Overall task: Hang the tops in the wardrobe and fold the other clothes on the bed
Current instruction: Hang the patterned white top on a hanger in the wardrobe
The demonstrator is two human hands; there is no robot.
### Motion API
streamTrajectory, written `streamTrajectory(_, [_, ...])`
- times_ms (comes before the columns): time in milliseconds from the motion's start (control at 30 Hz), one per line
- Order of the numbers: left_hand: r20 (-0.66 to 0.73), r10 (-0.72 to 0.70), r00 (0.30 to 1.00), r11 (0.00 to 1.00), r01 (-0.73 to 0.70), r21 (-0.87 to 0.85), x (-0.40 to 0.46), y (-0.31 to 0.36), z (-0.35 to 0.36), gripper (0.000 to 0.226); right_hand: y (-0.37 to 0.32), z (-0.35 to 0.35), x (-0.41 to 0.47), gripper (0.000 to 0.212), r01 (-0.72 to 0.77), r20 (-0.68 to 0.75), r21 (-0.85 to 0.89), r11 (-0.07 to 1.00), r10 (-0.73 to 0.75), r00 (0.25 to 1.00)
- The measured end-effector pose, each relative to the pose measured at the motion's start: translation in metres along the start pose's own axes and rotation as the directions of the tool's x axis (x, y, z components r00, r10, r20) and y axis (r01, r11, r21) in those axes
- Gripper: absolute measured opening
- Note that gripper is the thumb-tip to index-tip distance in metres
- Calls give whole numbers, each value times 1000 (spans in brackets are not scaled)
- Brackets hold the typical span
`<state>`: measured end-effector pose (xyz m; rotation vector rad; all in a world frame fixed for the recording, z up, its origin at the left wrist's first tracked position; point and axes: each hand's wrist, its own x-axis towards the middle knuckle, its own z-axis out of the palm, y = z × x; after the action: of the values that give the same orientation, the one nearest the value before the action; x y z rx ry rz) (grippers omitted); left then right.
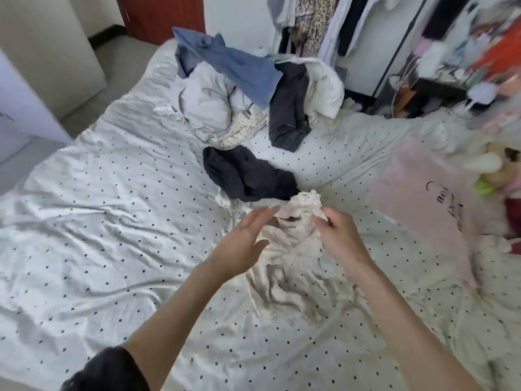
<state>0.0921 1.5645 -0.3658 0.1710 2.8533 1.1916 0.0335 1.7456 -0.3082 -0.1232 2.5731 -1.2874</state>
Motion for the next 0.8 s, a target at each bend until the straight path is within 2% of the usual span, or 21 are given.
streamTrajectory(67, [22,123,992,991,-121,-56,12,20,-34,72,-43,-19,-8,27,118,24,-99,988,-116,993])
streamTrajectory(133, [-56,250,967,955,-256,-152,13,44,-69,69,-92,-35,-23,30,217,58,-152,964,-210,976])
streamTrajectory(233, [-256,273,928,887,-345,-307,-9,78,-127,56,-165,-45,-58,31,364,125,-191,911,-345,930])
streamTrajectory(333, [-297,258,919,857,-360,-369,-46,93,-178,33,-224,-40,-89,25,476,168,-208,854,-448,878])
streamTrajectory(467, [-321,182,930,895,-291,-337,-120,78,-255,25,-294,-11,-123,14,571,223,-211,793,-530,818])
streamTrajectory(600, [-424,29,905,922,-189,-339,-217,50,-348,11,-362,47,-148,10,614,223,20,789,-602,766])
streamTrajectory(667, [-455,-29,890,924,-149,-351,-262,40,-389,19,-397,79,-158,17,654,250,94,750,-654,714])
streamTrajectory(767, [-547,-103,831,952,-77,-295,-326,22,-445,28,-449,139,-170,4,686,317,160,709,-695,645])
streamTrajectory(800, [-581,-136,802,957,-44,-286,-347,14,-462,30,-468,162,-175,12,705,352,185,685,-716,603])
